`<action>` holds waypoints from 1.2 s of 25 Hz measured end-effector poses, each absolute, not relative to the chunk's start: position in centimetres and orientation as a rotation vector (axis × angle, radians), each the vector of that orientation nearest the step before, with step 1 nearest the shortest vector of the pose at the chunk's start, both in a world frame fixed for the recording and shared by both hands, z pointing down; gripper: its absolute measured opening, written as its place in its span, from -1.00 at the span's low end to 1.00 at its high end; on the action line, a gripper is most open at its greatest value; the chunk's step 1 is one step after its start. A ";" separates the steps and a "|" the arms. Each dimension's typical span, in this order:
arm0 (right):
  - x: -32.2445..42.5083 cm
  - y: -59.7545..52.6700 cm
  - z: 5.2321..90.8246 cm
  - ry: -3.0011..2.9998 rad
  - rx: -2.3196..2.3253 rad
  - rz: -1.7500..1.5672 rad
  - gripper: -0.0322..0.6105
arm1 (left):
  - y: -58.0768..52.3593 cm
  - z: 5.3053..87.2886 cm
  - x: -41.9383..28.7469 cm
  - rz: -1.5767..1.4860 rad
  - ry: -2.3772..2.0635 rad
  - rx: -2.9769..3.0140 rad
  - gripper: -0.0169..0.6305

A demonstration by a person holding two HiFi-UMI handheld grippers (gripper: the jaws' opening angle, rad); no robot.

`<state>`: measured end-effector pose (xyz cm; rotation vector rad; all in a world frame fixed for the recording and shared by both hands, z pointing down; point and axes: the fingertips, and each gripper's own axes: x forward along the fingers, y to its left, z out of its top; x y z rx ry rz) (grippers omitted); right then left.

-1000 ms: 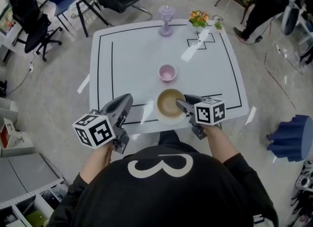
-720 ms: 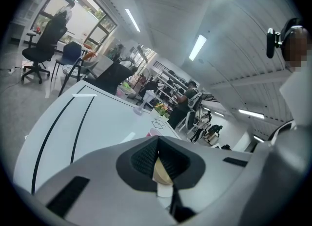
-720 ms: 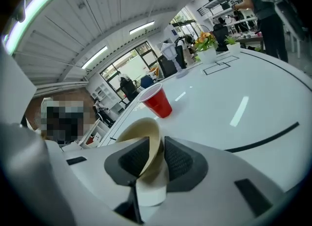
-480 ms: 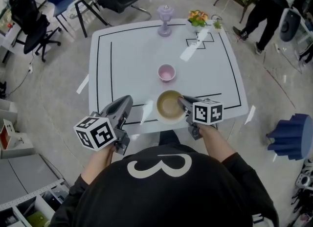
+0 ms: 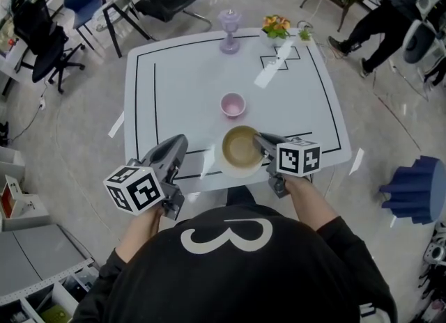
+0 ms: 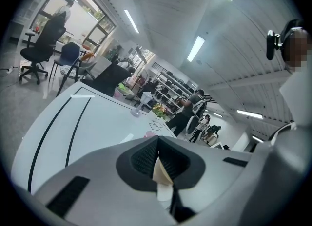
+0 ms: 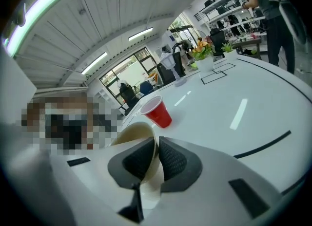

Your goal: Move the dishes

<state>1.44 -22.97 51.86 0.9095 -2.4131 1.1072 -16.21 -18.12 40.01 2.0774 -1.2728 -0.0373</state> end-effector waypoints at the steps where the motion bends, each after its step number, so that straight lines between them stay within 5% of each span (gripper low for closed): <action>1: 1.7 -23.1 51.5 -2.416 0.917 1.108 -0.78 | -18.2 39.9 -16.2 -0.039 -1.273 2.080 -0.94; 30: 11.7 -30.0 48.7 -2.385 1.273 1.110 -0.78 | -22.6 40.1 -14.0 -0.049 -1.214 2.092 -0.94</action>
